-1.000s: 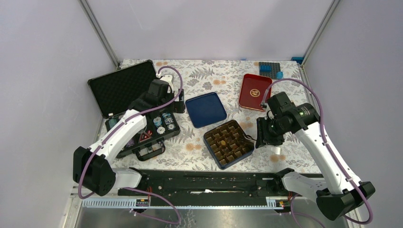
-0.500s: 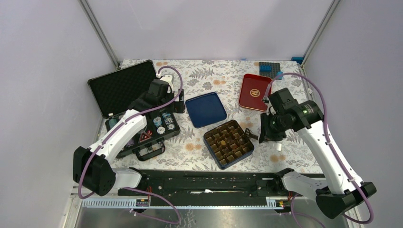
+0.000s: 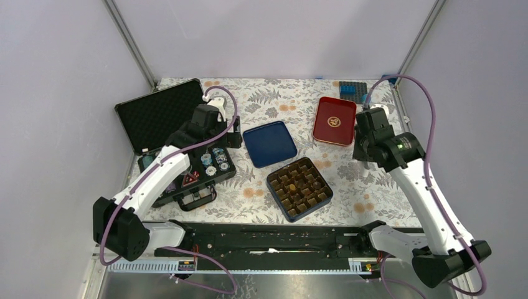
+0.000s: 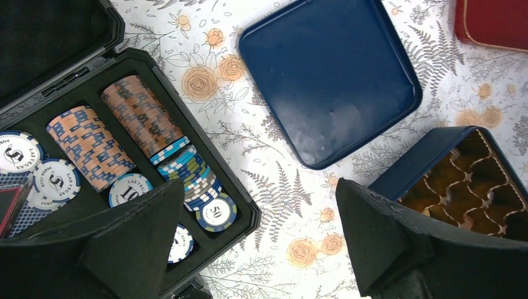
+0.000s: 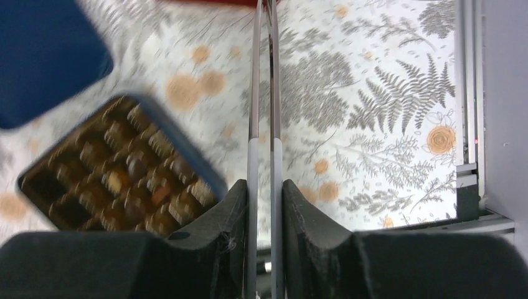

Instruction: Pack the chocolate

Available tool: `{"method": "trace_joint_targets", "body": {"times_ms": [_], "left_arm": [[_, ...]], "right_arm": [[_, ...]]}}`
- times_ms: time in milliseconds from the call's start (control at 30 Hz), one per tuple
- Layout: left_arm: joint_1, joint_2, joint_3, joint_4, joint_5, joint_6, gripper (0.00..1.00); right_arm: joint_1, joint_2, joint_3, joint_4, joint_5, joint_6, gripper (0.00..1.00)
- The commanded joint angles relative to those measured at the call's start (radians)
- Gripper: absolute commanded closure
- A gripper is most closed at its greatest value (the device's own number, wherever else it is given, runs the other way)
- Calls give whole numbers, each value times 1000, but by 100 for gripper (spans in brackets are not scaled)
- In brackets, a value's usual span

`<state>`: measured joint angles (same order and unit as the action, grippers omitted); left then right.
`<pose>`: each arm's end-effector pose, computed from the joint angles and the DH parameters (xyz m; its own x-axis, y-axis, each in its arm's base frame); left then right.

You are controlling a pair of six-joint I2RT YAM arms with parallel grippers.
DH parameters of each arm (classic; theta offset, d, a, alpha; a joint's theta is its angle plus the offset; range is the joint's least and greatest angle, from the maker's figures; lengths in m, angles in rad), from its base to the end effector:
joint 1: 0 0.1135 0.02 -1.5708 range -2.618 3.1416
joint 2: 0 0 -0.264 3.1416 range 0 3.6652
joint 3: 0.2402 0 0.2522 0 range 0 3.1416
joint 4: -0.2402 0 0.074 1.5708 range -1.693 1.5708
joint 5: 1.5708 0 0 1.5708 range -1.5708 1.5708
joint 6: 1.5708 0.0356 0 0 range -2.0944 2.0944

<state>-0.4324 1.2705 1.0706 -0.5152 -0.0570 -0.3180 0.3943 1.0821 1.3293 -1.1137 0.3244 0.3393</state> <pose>0.2520 -0.1141 0.3040 -0.6841 -0.0281 -0.7289 0.1742 0.9641 -0.2006 0.1785 0.0620 0.3826 -0.7212 0.0416 -0.6914 0.0705 0.9974 -0.0135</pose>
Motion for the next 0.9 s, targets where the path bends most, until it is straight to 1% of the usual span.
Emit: {"method": "trace_joint_targets", "body": {"times_ms": [0,67,133,233,300,367,400,467,600,667,700,800,867], "left_arm": [[3,-37,36,8,33,3,1],[3,-24,56,-4,35,-15,1],[3,-9,73,-7,49,-33,1],[-1,23,94,-8,90,-67,1],[-10,55,110,-10,92,-96,1],[-32,99,138,-21,65,-123,1],[-50,122,152,-28,20,-135,1],[-80,180,187,-39,-41,-165,1],[-98,320,281,-89,-144,-244,1],[-98,372,307,-92,-193,-279,2],[-98,400,321,-92,-212,-294,2],[-101,493,368,-98,-252,-332,6],[-102,550,394,-103,-276,-351,8]], "right_arm": [[-148,-23,-181,370,162,20,77],[-239,-31,-283,536,120,31,77],[-285,-12,-356,644,133,33,77],[-296,47,-428,782,175,33,76],[-302,82,-479,883,184,21,74],[-314,118,-512,947,194,23,72],[-321,136,-527,974,196,25,71],[-337,166,-555,1021,177,27,65],[-365,200,-588,1047,155,45,55],[-375,216,-596,1051,158,49,45],[-384,226,-600,1054,157,51,38],[-402,259,-608,1058,142,66,26],[-420,274,-607,1058,122,70,16]]}}
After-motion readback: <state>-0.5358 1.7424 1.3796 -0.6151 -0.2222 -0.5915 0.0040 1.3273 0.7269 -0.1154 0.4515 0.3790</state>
